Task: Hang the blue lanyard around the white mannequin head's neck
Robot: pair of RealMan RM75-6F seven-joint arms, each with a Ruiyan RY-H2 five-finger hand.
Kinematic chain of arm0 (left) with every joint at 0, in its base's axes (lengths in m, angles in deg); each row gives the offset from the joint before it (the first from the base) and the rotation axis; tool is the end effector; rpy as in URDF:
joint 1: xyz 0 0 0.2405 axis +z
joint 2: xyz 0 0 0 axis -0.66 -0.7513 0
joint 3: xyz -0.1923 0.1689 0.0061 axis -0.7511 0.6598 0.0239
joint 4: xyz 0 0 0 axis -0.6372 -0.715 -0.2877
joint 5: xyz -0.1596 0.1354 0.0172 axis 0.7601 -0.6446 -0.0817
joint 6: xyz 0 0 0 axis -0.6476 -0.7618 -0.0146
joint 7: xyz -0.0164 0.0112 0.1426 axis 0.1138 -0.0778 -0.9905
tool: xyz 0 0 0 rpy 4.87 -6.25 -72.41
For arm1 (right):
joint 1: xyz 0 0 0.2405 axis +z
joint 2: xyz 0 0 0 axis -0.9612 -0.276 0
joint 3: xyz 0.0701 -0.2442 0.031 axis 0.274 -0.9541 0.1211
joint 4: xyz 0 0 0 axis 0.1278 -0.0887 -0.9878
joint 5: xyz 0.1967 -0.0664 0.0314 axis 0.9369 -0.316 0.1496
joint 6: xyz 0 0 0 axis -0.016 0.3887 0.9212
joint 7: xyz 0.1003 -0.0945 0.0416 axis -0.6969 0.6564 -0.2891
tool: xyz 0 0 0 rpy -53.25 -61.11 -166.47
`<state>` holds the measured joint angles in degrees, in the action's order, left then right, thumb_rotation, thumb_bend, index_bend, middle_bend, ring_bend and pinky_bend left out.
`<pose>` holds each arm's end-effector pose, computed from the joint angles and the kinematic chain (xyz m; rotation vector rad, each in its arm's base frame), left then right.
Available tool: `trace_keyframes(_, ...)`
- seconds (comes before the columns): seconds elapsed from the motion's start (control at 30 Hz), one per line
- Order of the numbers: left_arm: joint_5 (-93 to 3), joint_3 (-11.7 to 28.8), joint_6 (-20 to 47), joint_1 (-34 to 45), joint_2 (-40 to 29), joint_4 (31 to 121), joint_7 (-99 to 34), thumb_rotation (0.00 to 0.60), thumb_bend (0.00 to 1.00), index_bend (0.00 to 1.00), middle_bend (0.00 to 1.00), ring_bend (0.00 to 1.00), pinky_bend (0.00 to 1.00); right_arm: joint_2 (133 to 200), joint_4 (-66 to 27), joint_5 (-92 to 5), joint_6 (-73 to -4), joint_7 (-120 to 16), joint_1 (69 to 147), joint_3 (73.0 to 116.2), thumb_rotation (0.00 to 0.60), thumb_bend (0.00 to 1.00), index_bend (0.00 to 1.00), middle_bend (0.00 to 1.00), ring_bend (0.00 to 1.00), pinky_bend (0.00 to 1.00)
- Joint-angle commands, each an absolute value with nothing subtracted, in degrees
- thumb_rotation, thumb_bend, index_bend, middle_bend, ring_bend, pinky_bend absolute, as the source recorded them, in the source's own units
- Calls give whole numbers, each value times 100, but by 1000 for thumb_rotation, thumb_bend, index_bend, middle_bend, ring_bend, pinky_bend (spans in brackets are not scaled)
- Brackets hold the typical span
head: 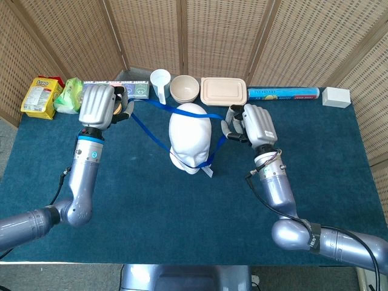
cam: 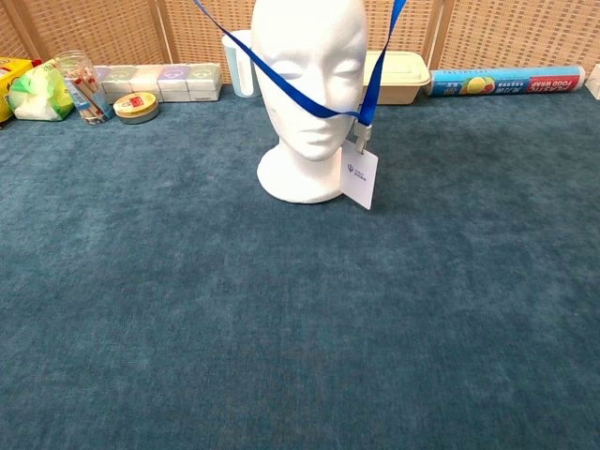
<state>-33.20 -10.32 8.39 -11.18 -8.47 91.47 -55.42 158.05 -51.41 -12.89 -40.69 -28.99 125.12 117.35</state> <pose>-0.0660 0.4275 0.1197 -1.3622 -0.7856 -1.2533 -0.0404 -0.3934 0.1174 1.3412 -1.2521 1.3322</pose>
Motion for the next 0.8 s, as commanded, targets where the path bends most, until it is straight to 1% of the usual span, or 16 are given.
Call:
trace_keyframes(0.03,-3239,-1038,922,-1216,-697,8937,-5499,547,449,713,1000,1000,1000,15759,-4993,-1201,-3936,-2942,12585,11697,538,511,674,890,1000,1000)
trace_keyframes(0.37,-3004,-1106,1104,-1492,-310,8484,-5490,546,445,713,1000,1000,1000,15677,-4656,-1006,-3625,-2973,12837,11636,538,511,674,891,1000,1000)
trace_keyframes(0.8,-2813,-1199,1233,-1846,84,7892,-5599,548,445,713,1000,1000,1000,15763,-4105,-565,-3369,-2896,13273,11596,539,512,676,891,1000,1000)
